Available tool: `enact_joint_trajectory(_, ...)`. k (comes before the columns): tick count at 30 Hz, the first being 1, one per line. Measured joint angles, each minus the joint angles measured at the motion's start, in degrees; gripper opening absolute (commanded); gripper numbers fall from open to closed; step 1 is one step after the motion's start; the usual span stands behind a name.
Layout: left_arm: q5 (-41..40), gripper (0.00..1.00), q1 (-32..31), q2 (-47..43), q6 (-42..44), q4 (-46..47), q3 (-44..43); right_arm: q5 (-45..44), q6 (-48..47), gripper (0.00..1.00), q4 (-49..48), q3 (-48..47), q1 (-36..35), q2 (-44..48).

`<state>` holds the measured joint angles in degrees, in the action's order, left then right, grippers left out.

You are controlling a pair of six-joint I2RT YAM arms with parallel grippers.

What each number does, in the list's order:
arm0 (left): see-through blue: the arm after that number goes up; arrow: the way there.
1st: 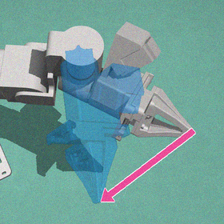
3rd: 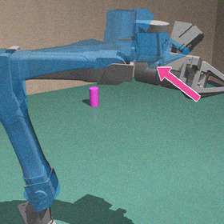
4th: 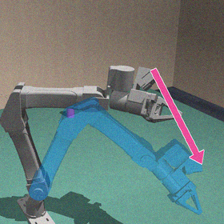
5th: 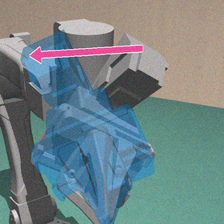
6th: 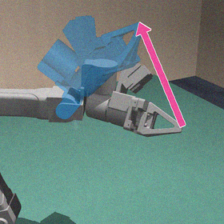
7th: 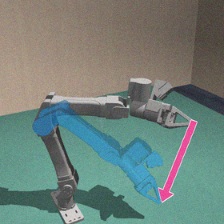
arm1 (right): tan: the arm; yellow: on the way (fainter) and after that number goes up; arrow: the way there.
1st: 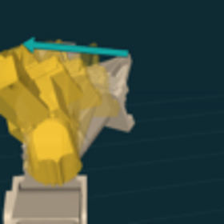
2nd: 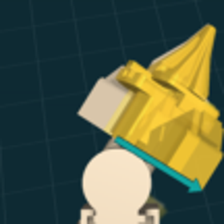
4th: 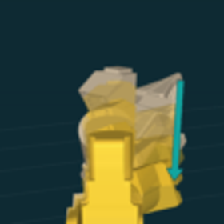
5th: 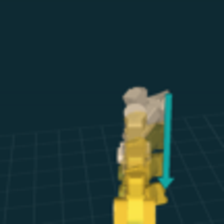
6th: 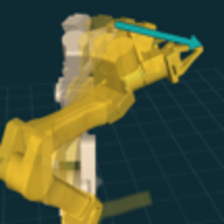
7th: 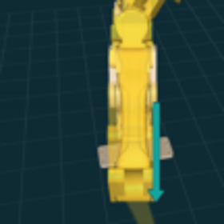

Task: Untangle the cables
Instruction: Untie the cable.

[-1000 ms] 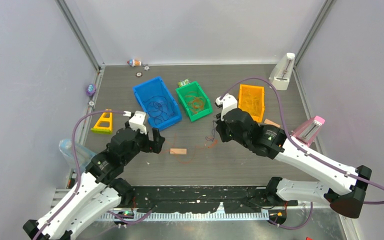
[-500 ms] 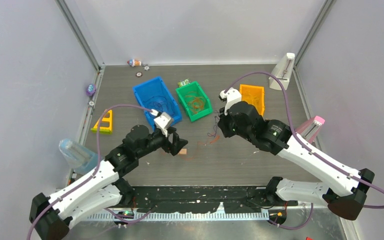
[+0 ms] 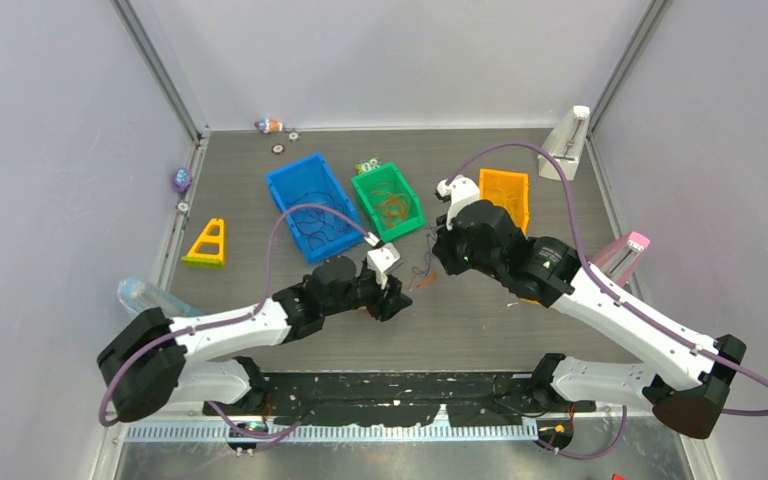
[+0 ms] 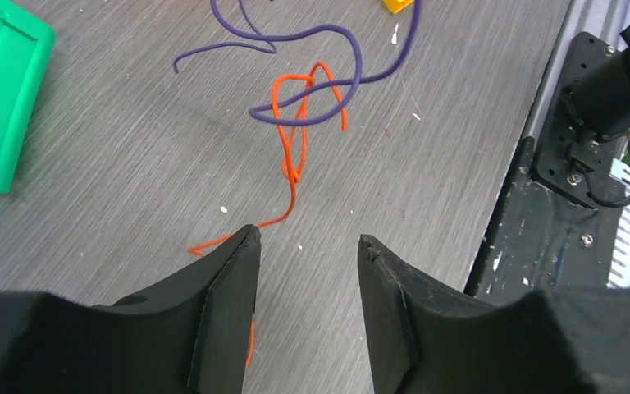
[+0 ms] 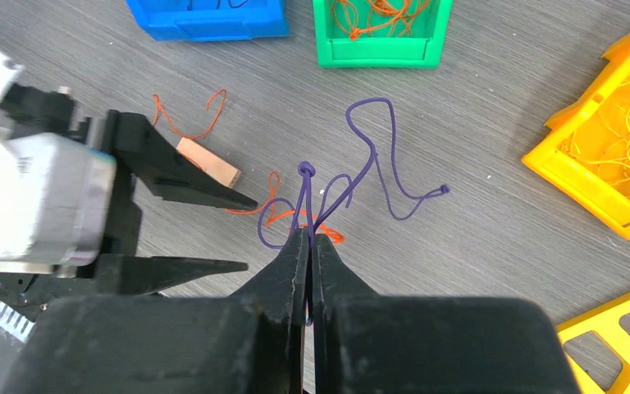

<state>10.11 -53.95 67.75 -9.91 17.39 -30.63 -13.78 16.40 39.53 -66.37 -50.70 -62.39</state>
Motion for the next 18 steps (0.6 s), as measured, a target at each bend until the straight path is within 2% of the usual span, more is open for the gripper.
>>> enact_joint_trajectory(4,0.0,0.37,-0.2,5.2,-0.2,3.6,-1.5,0.3,0.0,0.05,0.0,-0.2,0.2,0.0)
enact_joint_trajectory(5,0.0,0.31,-0.2,6.2,-0.2,4.6,-1.9,0.4,0.0,0.05,0.0,-0.2,0.2,0.0)
enact_joint_trajectory(7,0.0,0.07,-0.2,7.9,-0.4,6.2,-2.6,0.4,0.0,0.05,0.0,-0.3,0.4,0.0)
enact_joint_trajectory(8,0.0,0.0,-0.2,8.8,-0.6,6.7,-3.1,0.5,0.0,0.05,0.0,-0.3,0.5,0.0)
enact_joint_trajectory(14,-0.7,0.0,-0.3,10.3,-0.5,7.7,-4.1,0.3,0.3,0.05,0.0,-0.3,1.2,0.0)
enact_joint_trajectory(18,-5.2,0.0,0.1,7.2,-0.8,4.0,-4.0,-1.4,1.2,0.05,0.1,1.1,3.8,1.1)
